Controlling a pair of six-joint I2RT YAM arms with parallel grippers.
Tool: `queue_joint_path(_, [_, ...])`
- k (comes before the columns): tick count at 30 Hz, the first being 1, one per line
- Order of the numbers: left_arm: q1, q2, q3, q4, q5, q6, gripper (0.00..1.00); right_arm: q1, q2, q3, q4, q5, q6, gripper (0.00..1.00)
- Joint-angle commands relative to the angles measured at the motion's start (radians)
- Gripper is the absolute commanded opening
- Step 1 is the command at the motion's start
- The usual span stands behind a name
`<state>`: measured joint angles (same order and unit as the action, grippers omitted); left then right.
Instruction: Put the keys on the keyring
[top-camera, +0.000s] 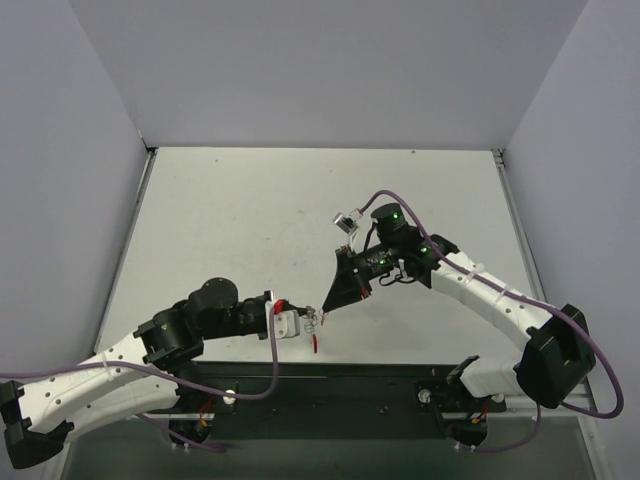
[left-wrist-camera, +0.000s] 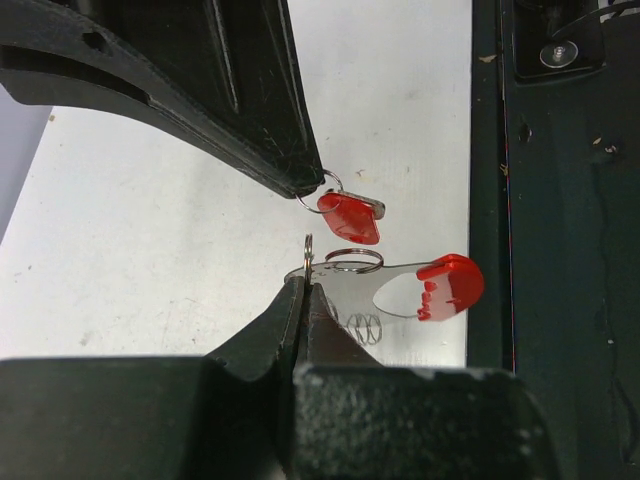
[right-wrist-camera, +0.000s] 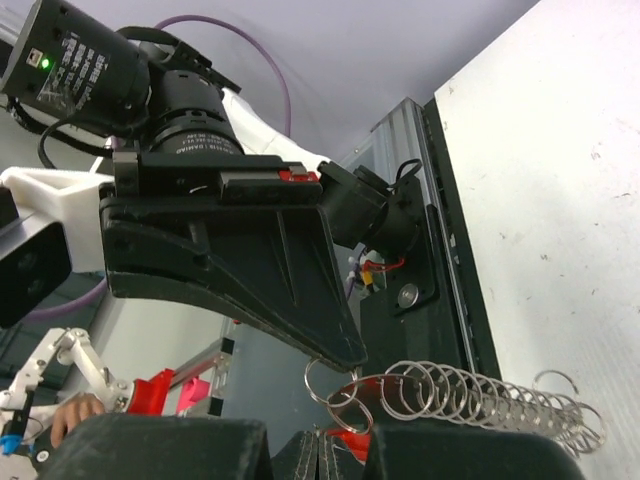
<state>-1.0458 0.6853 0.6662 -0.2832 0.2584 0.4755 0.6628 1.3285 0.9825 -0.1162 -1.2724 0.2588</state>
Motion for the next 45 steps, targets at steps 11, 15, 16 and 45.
queue_joint_path(11, [0.000, 0.000, 0.013, 0.062, 0.051, 0.014, 0.00, 0.061, -0.034, 0.018, -0.011, -0.009, -0.084, 0.00])
queue_joint_path(15, [0.000, 0.010, 0.019, 0.075, 0.065, 0.015, 0.00, 0.069, -0.008, 0.031, -0.011, 0.016, -0.070, 0.00])
queue_joint_path(16, [0.000, 0.010, 0.021, 0.075, 0.071, 0.017, 0.00, 0.069, -0.005, 0.033, -0.010, 0.024, -0.066, 0.00])
queue_joint_path(45, [0.000, -0.023, -0.014, 0.075, 0.065, 0.011, 0.00, 0.043, -0.002, 0.045, 0.029, 0.067, -0.006, 0.00])
